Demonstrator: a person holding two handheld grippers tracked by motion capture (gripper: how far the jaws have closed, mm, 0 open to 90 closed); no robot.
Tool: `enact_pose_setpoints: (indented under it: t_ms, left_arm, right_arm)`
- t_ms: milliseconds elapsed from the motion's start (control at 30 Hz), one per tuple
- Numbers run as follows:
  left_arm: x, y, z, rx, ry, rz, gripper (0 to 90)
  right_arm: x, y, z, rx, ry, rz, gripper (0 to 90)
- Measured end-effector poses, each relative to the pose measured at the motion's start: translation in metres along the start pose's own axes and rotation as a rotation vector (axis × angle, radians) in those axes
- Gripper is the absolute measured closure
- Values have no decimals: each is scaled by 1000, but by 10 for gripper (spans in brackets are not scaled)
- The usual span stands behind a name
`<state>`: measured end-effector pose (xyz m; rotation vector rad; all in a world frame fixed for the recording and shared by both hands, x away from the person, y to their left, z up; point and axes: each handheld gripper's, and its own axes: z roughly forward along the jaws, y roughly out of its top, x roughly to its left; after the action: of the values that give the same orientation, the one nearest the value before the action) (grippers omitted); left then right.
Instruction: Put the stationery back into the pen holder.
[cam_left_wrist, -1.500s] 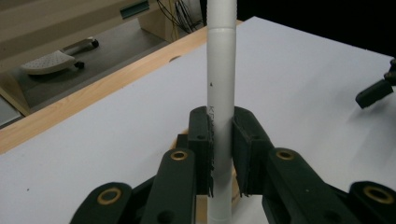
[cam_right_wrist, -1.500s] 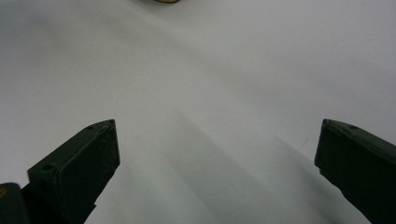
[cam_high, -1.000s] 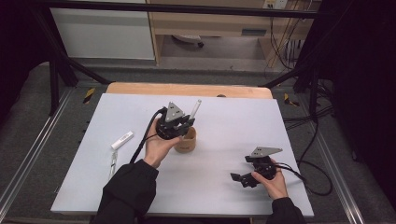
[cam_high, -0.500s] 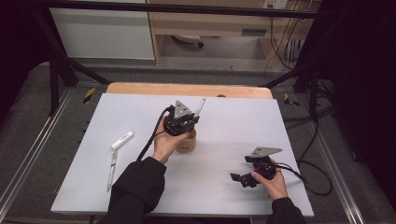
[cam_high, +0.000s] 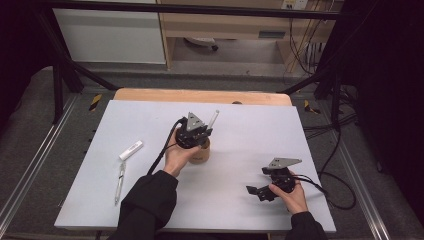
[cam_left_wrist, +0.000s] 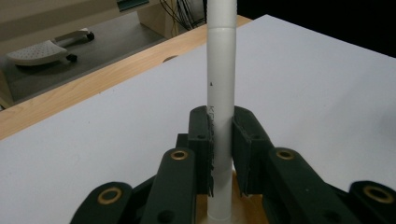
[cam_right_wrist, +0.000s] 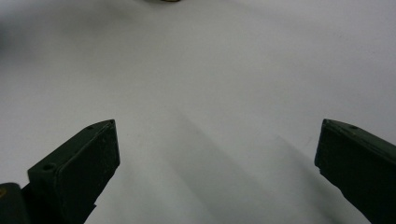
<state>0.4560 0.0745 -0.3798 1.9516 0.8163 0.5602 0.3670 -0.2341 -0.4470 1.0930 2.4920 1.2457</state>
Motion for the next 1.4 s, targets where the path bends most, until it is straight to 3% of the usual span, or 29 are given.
enact_pose_setpoints:
  t_ms: [333,733,1000,1200,1400]
  left_arm:
    - [4,-13,-1,27,-2,-9,782]
    - [4,-17,-1,65,-4,-10,768]
    - [7,-14,-12,85,-8,-10,621]
    - [10,-8,-32,82,-16,-12,509]
    - [16,-6,-51,128,-40,-25,375]
  right_arm:
    - [0,0,1,10,0,-3,6]
    - [1,-1,2,14,0,1,6]
    - [0,-1,1,14,2,-1,6]
    - [1,-1,1,16,0,1,6]
    - [0,0,1,14,0,-1,6]
